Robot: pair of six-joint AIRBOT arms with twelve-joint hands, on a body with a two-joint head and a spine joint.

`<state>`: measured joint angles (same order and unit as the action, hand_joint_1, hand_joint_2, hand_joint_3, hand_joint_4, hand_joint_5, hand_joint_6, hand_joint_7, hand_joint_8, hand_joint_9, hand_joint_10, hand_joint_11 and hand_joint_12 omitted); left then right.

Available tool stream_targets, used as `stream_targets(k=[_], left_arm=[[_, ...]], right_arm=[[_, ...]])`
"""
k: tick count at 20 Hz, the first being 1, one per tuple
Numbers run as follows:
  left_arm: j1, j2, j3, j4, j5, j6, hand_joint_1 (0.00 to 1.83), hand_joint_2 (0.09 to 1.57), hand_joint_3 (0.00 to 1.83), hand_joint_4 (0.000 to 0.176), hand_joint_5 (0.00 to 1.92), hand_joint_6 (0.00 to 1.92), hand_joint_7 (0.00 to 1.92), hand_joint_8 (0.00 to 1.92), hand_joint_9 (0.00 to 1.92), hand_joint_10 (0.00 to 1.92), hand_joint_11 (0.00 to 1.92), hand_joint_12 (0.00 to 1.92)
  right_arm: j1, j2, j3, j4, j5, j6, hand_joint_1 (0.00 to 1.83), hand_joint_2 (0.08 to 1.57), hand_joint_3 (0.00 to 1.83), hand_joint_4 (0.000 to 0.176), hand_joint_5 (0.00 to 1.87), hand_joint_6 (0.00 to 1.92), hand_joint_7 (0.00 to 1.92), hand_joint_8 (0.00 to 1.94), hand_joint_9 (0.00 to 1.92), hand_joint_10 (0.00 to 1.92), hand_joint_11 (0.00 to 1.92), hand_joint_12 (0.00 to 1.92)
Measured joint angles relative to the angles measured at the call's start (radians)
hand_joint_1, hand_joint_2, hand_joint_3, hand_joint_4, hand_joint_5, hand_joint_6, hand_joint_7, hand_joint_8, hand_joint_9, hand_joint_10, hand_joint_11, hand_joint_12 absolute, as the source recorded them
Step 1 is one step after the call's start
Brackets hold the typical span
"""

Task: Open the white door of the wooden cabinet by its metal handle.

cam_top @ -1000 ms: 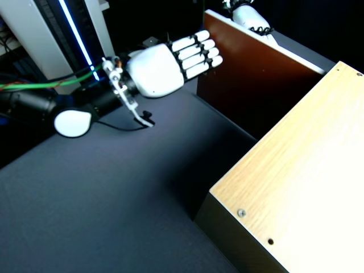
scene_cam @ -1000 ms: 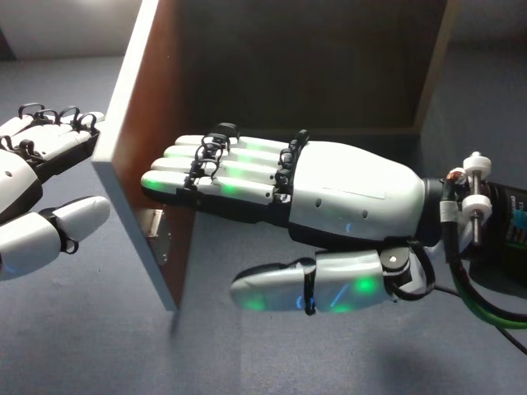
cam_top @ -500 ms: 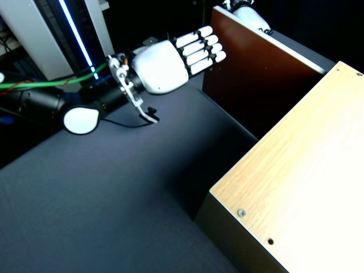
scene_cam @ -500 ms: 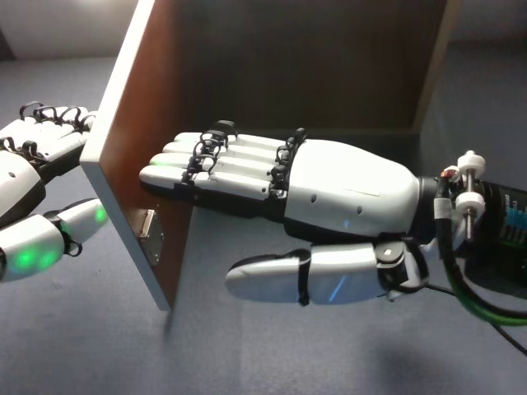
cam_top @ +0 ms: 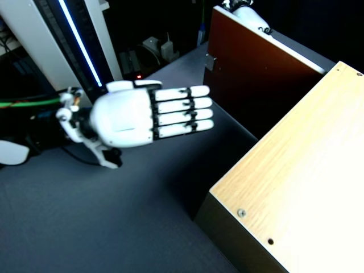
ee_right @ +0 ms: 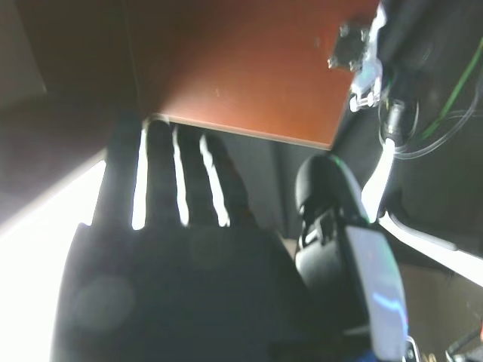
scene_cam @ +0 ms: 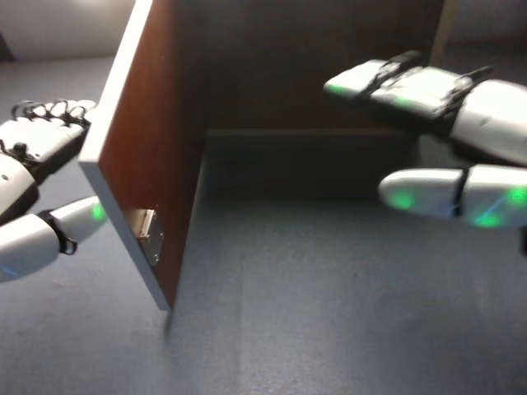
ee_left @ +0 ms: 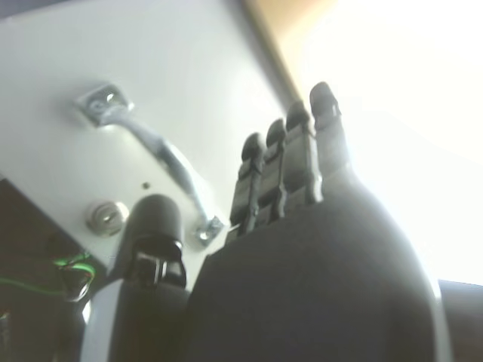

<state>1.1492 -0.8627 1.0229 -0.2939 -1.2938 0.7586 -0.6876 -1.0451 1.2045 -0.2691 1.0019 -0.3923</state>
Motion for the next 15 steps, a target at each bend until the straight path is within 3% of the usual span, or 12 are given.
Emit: stream_targets(k=[3,4,6,9,11,15], left_arm=[[0.027,0.031,0.0,-0.065,-0.006,0.007,0.0,1.54,0.02,0.0,0.1,0.01,0.08,0.01,0.08,0.01,0.07,0.13],[0.035,0.036,-0.002,-0.074,-0.013,0.009,0.0,1.56,0.0,0.0,0.12,0.0,0.1,0.01,0.09,0.0,0.0,0.32],[0.051,0.039,-0.012,-0.071,-0.034,0.011,0.0,1.56,0.0,0.0,0.13,0.0,0.11,0.01,0.1,0.0,0.0,0.33],[0.063,0.039,-0.016,-0.071,-0.04,0.011,0.0,1.57,0.02,0.0,0.11,0.0,0.1,0.0,0.08,0.0,0.0,0.24],[0.069,0.049,-0.026,-0.084,-0.058,0.011,0.0,1.57,0.03,0.0,0.08,0.0,0.07,0.0,0.06,0.0,0.0,0.25],[0.079,0.057,-0.039,-0.074,-0.098,0.011,0.0,1.53,0.01,0.0,0.09,0.0,0.07,0.0,0.04,0.0,0.0,0.11]], right_arm=[[-0.047,0.071,-0.035,0.118,0.056,-0.061,0.0,1.42,0.0,0.0,0.0,0.0,0.0,0.0,0.0,0.0,0.0,0.0],[-0.063,0.09,-0.048,0.142,0.079,-0.08,0.0,1.36,0.0,0.0,0.0,0.0,0.0,0.0,0.0,0.0,0.0,0.0],[-0.106,0.113,-0.068,0.185,0.132,-0.09,0.0,1.36,0.0,0.0,0.0,0.0,0.0,0.0,0.0,0.0,0.0,0.0],[-0.158,0.142,-0.089,0.241,0.182,-0.101,0.0,1.36,0.0,0.0,0.0,0.0,0.0,0.0,0.0,0.0,0.0,0.0],[-0.177,0.156,-0.096,0.267,0.21,-0.107,0.05,1.46,0.01,0.0,0.0,0.0,0.0,0.0,0.0,0.0,0.0,0.0],[-0.22,0.17,-0.113,0.309,0.249,-0.111,0.0,1.42,0.0,0.0,0.0,0.0,0.0,0.0,0.0,0.0,0.0,0.0]])
